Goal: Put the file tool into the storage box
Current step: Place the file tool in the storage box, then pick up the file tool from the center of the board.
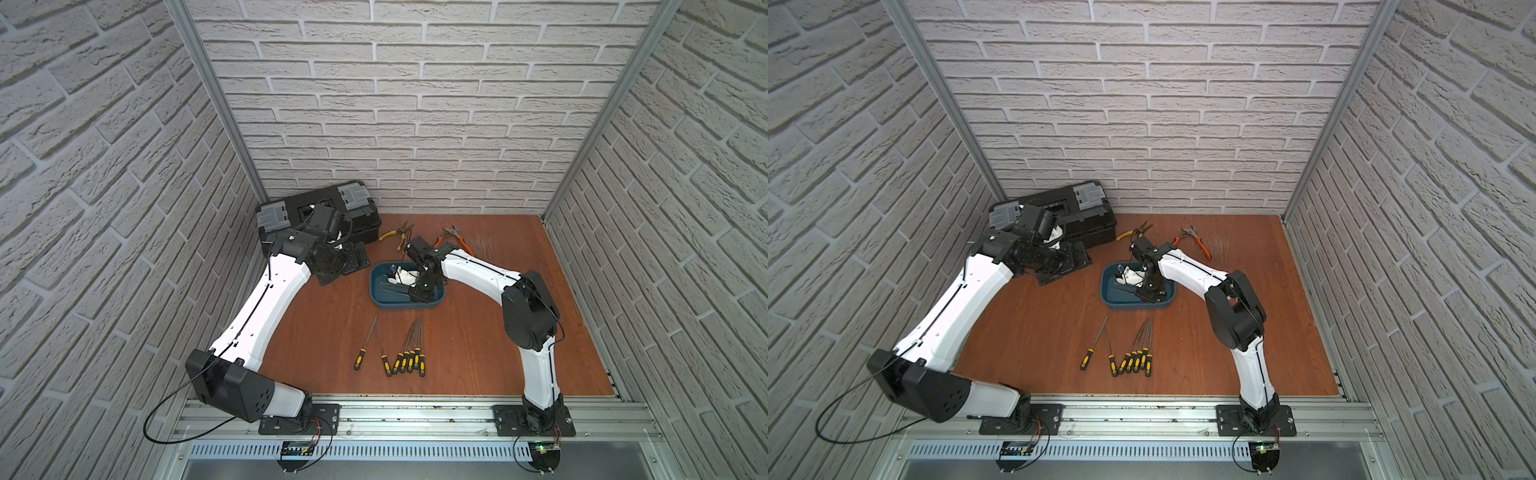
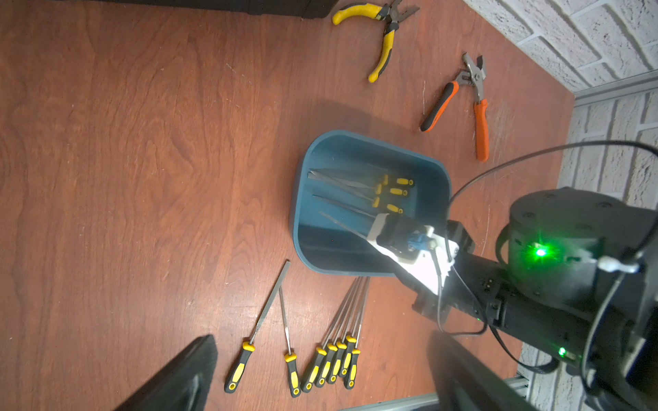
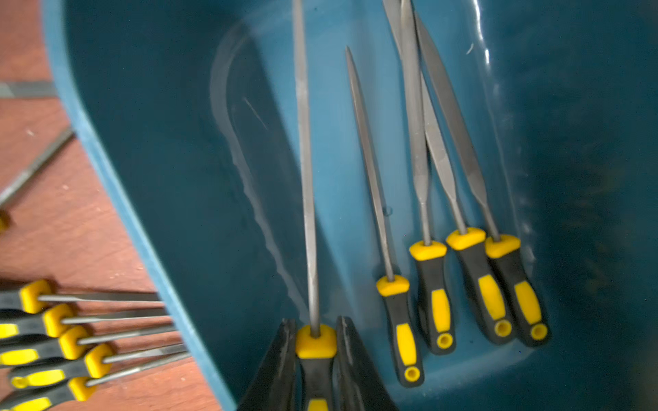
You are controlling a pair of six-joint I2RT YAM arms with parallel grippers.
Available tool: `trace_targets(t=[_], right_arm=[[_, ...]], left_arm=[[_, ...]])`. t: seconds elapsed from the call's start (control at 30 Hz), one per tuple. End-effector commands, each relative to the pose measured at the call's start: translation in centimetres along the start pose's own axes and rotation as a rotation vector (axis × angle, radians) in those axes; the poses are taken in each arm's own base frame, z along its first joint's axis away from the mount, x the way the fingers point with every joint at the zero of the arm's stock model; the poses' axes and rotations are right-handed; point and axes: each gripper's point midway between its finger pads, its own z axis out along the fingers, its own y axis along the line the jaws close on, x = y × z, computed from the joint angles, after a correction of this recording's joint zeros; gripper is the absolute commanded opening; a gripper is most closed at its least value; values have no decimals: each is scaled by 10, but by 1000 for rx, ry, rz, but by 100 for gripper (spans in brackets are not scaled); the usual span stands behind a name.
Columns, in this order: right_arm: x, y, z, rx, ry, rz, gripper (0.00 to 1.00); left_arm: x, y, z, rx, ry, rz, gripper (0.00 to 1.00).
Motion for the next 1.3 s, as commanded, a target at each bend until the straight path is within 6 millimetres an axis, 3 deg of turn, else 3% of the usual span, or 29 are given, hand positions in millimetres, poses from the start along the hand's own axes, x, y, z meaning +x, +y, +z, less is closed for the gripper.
trace_targets(t=[0.0, 0.1, 0.13, 0.27, 0.43, 0.6, 0.67, 0.73, 0.77, 0.93, 1.2, 1.27], right_arm=[[-6, -12, -14, 79, -36, -19, 37], [-7, -18, -17, 109, -34, 2, 58], [-8, -20, -19, 119, -37, 12, 60], [-13, -36, -33, 208, -56, 84, 63], [-12, -66, -56, 287, -123, 303, 64], [-12, -79, -97, 306, -270, 519, 65], [-4, -83, -112, 375, -319, 605, 74], [8, -85, -131, 442, -370, 699, 93], [17, -84, -139, 468, -387, 748, 97], [55, -63, -163, 478, -420, 957, 99], [120, -2, -157, 347, -488, 1296, 99], [127, 14, -155, 281, -543, 1335, 99]], left_arm=[[-4, -3, 5, -16, -14, 0, 98], [-5, -6, 8, -12, -17, 3, 98], [-6, -7, 8, -10, -21, 3, 98], [-9, -8, 9, -3, -35, 4, 98], [-10, -6, 15, -3, -21, 9, 98], [-8, -2, 20, -2, -4, 20, 98], [-8, -2, 21, 6, -1, 32, 98], [-7, -1, 22, 2, 10, 56, 98], [-5, -1, 22, -2, 17, 74, 98], [1, 2, 22, -11, 58, 166, 98], [28, 9, 29, 21, 149, 254, 98], [36, 11, 34, 37, 168, 259, 98]])
